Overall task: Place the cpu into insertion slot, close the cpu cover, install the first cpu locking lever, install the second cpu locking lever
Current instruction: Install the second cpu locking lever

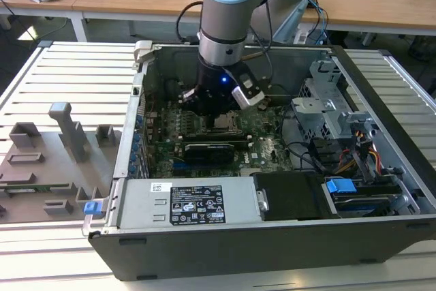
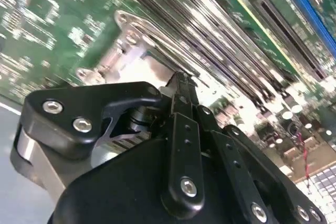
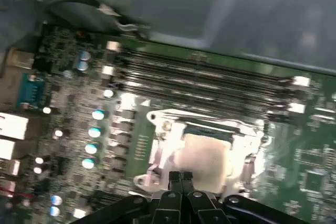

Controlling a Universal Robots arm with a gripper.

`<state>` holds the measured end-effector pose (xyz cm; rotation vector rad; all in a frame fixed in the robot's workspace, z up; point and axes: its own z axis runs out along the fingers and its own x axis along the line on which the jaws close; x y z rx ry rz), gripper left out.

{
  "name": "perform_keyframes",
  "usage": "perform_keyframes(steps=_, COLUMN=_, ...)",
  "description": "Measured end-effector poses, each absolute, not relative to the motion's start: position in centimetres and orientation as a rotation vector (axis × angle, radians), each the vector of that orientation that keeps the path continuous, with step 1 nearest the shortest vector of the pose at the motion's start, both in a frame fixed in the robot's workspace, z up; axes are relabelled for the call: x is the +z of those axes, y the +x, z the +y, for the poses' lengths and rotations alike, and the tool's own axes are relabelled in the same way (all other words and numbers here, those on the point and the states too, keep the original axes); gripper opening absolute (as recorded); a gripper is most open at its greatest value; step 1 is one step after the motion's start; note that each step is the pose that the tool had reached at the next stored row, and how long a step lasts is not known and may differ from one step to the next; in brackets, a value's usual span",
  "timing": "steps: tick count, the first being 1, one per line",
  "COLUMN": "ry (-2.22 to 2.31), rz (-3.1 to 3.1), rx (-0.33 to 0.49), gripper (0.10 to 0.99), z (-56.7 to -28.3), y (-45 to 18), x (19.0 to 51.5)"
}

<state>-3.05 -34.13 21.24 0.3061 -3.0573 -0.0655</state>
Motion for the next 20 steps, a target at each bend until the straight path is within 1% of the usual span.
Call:
perform_keyframes(steps=1, ry=0.305, rz=-3.051, rx=-0.058, gripper=0.106, z=-34.0, y=-2.1, x=21.6)
perform_keyframes(steps=15, ry=0.305, rz=-3.051, rx=-0.057, gripper=0.106, z=-33.7, y=-2.1, x=27.8)
perform_keyframes(steps=20, ry=0.305, rz=-3.051, rx=-0.057, gripper=0.106, z=-33.7, y=-2.1, x=27.9)
